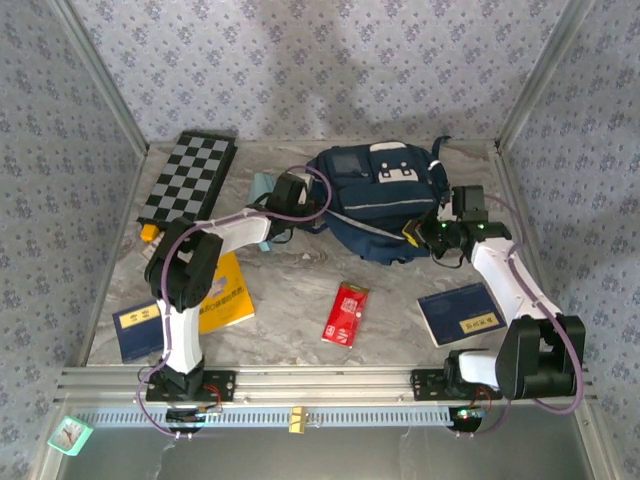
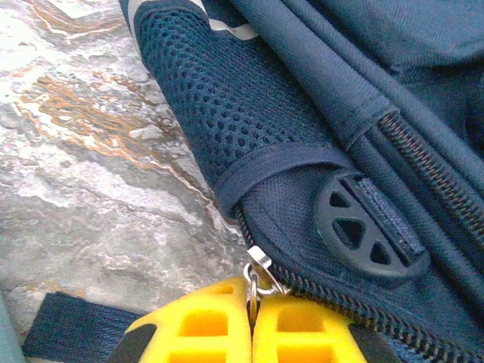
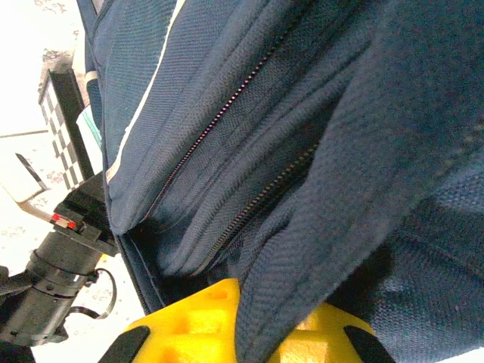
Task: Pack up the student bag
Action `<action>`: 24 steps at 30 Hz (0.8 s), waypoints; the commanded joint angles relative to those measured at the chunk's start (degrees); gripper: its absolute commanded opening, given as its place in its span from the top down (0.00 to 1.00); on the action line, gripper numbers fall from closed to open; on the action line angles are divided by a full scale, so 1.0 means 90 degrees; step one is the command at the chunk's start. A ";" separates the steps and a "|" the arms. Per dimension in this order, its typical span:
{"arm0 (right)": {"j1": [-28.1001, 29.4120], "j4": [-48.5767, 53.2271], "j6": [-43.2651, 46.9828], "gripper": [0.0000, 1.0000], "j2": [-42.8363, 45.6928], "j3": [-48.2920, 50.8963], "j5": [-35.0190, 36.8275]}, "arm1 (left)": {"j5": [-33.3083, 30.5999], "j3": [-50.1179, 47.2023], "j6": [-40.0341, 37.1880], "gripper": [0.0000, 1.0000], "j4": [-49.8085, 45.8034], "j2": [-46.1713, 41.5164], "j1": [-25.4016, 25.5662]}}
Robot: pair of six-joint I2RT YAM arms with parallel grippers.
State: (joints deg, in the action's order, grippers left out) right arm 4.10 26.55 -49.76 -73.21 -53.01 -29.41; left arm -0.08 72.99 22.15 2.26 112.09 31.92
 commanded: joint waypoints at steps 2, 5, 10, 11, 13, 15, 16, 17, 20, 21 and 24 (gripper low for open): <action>0.0164 -0.0716 -0.0180 1.00 -0.0246 -0.0028 0.0574 | -0.0305 0.0271 0.0107 1.00 -0.0389 -0.0003 -0.0232; 0.0303 -0.1093 -0.0208 0.94 -0.0435 0.0095 0.0588 | 0.0093 0.0241 -0.0112 0.90 -0.0519 -0.0184 -0.0228; 0.0350 -0.0805 0.0309 0.69 -0.0511 0.0077 0.0514 | 0.0844 -0.0187 -0.0111 0.69 -0.0723 -0.0954 -0.0173; 0.0355 -0.0752 0.0402 0.63 -0.0426 0.0116 0.0504 | 0.0949 -0.0372 -0.0072 0.67 -0.0738 -0.1211 -0.0159; 0.0365 -0.0586 0.0554 0.51 -0.0215 0.0219 0.0517 | 0.1028 -0.0729 0.0123 0.65 -0.0775 -0.1728 -0.0130; 0.0359 -0.0251 0.0755 0.44 0.0058 0.0274 0.0680 | 0.1061 -0.1103 0.0274 0.63 -0.0875 -0.2301 -0.0086; 0.0373 -0.0142 0.0859 0.41 0.0190 0.0296 0.0764 | 0.1031 -0.1280 0.0344 0.62 -0.0930 -0.2551 -0.0080; 0.0386 -0.0033 0.0975 0.38 0.0332 0.0328 0.0821 | 0.0988 -0.1490 0.0468 0.62 -0.0980 -0.2876 -0.0080; 0.0621 0.0383 0.1354 0.30 0.0599 0.0288 0.0825 | 0.0757 -0.2053 0.0751 0.58 -0.1340 -0.3814 -0.0080; 0.0765 0.0534 0.1467 0.29 0.0646 0.0244 0.0859 | 0.0614 -0.2206 0.0825 0.56 -0.1587 -0.4130 -0.0080; 0.1486 0.0710 0.1475 0.26 0.0755 0.0143 0.1112 | 0.0021 -0.2626 0.1103 0.52 -0.2489 -0.5129 -0.0087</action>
State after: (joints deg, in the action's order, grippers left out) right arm 12.95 28.01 -39.68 -67.29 -50.52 -21.67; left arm 5.08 52.16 28.51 -10.55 72.05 31.18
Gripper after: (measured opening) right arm 0.731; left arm 0.473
